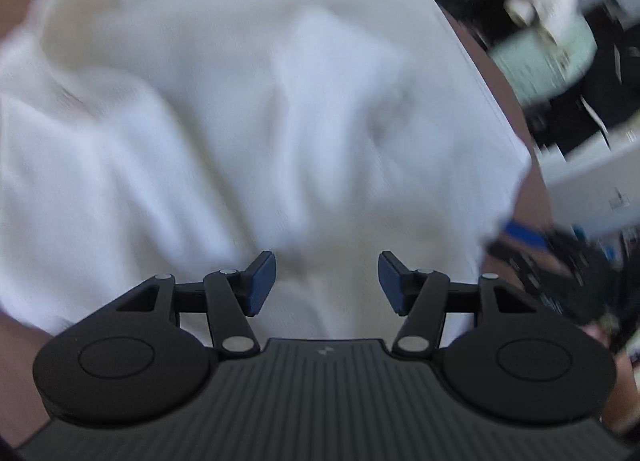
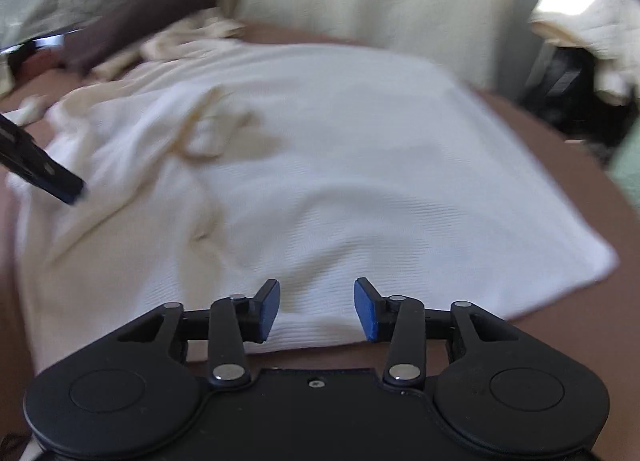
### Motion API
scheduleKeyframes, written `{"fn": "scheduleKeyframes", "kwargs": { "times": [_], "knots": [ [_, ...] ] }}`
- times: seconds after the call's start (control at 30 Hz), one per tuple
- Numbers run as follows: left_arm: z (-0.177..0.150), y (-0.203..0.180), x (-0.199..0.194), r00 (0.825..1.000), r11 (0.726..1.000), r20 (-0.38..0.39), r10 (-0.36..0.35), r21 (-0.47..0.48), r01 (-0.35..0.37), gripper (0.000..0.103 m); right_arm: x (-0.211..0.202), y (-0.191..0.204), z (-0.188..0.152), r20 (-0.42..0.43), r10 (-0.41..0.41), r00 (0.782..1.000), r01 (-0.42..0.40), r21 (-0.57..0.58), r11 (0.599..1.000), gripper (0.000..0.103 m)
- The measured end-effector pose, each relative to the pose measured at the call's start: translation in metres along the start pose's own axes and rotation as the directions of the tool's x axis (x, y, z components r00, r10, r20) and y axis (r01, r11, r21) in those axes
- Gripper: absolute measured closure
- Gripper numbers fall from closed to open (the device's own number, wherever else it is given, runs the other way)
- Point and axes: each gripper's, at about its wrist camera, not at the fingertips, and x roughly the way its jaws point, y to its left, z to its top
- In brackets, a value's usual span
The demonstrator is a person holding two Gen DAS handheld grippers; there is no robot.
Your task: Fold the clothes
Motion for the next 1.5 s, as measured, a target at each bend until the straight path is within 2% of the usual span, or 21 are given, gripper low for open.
{"fn": "scheduleKeyframes", "kwargs": {
  "times": [0.1, 0.13, 0.17, 0.2, 0.27, 0.33, 0.4, 0.47, 0.57, 0.67, 0.7, 0.77, 0.87, 0.97, 1.17, 1.2, 1.23, 1.27, 1.33, 1.4, 1.5],
  "knots": [
    [-0.02, -0.028, 0.015, 0.995, 0.978, 0.02, 0.094, 0.183, -0.096, 0.047, 0.021, -0.01, 0.009, -0.039, 0.17, 0.985, -0.167, 0.067, 0.984, 0.054],
    [-0.025, -0.04, 0.018, 0.989, 0.95, 0.048, 0.136, 0.278, -0.144, 0.061, 0.029, -0.011, 0.011, -0.066, 0.199, 0.978, -0.193, 0.088, 0.977, 0.051],
    [-0.029, -0.051, 0.02, 0.982, 0.915, 0.083, 0.171, 0.356, -0.19, 0.095, 0.038, -0.011, 0.014, -0.093, 0.228, 0.969, -0.217, 0.11, 0.97, 0.048],
    [-0.031, -0.058, 0.018, 0.973, 0.889, 0.126, 0.191, 0.398, -0.226, 0.1, 0.046, -0.011, 0.017, -0.119, 0.256, 0.959, -0.24, 0.133, 0.962, 0.048],
    [-0.034, -0.072, 0.014, 0.953, 0.837, 0.213, 0.217, 0.461, -0.294, 0.1, 0.053, 0.001, 0.014, -0.137, 0.238, 0.962, -0.229, 0.078, 0.97, 0.047],
    [-0.028, -0.075, 0.0, 0.931, 0.838, 0.297, 0.212, 0.434, -0.33, 0.1, 0.051, 0.008, 0.01, -0.139, 0.218, 0.966, -0.216, 0.03, 0.976, 0.047],
    [-0.022, -0.078, -0.013, 0.886, 0.815, 0.402, 0.232, 0.418, -0.403, 0.1, 0.046, 0.011, 0.004, -0.13, 0.235, 0.963, -0.233, 0.031, 0.972, 0.047],
    [-0.018, -0.082, -0.017, 0.84, 0.779, 0.481, 0.252, 0.414, -0.471, 0.1, 0.039, 0.011, -0.002, -0.12, 0.284, 0.951, -0.283, 0.025, 0.959, 0.075],
    [-0.019, -0.086, -0.006, 0.838, 0.785, 0.477, 0.265, 0.398, -0.475, 0.1, 0.027, 0.017, -0.001, -0.125, 0.252, 0.96, -0.262, -0.07, 0.963, 0.095],
    [-0.025, -0.079, -0.01, 0.818, 0.763, 0.504, 0.277, 0.403, -0.506, 0.097, 0.006, 0.007, 0.003, -0.039, 0.271, 0.962, -0.273, -0.042, 0.961, 0.097],
    [-0.027, -0.075, -0.014, 0.824, 0.774, 0.499, 0.269, 0.397, -0.493, 0.095, -0.003, 0.0, 0.004, 0.007, 0.285, 0.959, -0.284, -0.012, 0.959, 0.097],
    [-0.026, -0.067, -0.02, 0.874, 0.832, 0.437, 0.215, 0.386, -0.398, 0.093, -0.015, -0.01, -0.003, 0.053, 0.281, 0.958, -0.283, 0.029, 0.959, 0.098],
    [-0.025, -0.061, -0.012, 0.937, 0.879, 0.297, 0.181, 0.379, -0.29, 0.083, -0.009, -0.01, -0.031, -0.034, 0.235, 0.971, -0.233, 0.045, 0.971, 0.098],
    [-0.031, -0.059, 0.005, 0.955, 0.871, 0.169, 0.245, 0.394, -0.293, 0.074, 0.008, 0.001, -0.052, -0.098, 0.203, 0.974, -0.2, 0.04, 0.979, 0.098],
    [-0.038, -0.048, 0.014, 0.989, 0.942, 0.015, 0.149, 0.303, -0.146, 0.052, 0.007, 0.006, -0.06, -0.08, 0.186, 0.979, -0.181, 0.066, 0.981, 0.098],
    [-0.04, -0.05, 0.014, 0.989, 0.939, 0.023, 0.145, 0.311, -0.145, 0.053, 0.005, 0.006, -0.061, -0.079, 0.187, 0.979, -0.182, 0.06, 0.981, 0.098],
    [-0.042, -0.051, 0.014, 0.989, 0.936, 0.03, 0.141, 0.32, -0.144, 0.065, 0.004, 0.007, -0.06, -0.079, 0.188, 0.979, -0.184, 0.058, 0.981, 0.098],
    [-0.045, -0.055, 0.012, 0.987, 0.925, 0.055, 0.15, 0.344, -0.16, 0.099, 0.003, 0.009, -0.059, -0.08, 0.189, 0.979, -0.185, 0.055, 0.981, 0.098],
    [-0.053, -0.074, -0.004, 0.959, 0.846, 0.19, 0.212, 0.456, -0.278, 0.102, -0.002, 0.009, -0.057, -0.098, 0.194, 0.976, -0.192, 0.029, 0.981, 0.097],
    [-0.055, -0.086, -0.021, 0.956, 0.827, 0.235, 0.173, 0.493, -0.271, 0.102, -0.006, 0.016, -0.054, -0.134, 0.201, 0.97, -0.204, -0.01, 0.979, 0.097],
    [-0.052, -0.081, -0.021, 0.986, 0.875, 0.133, 0.098, 0.46, -0.15, 0.101, -0.01, 0.027, -0.047, -0.184, 0.131, 0.974, -0.156, -0.132, 0.979, 0.097]
  ]
}}
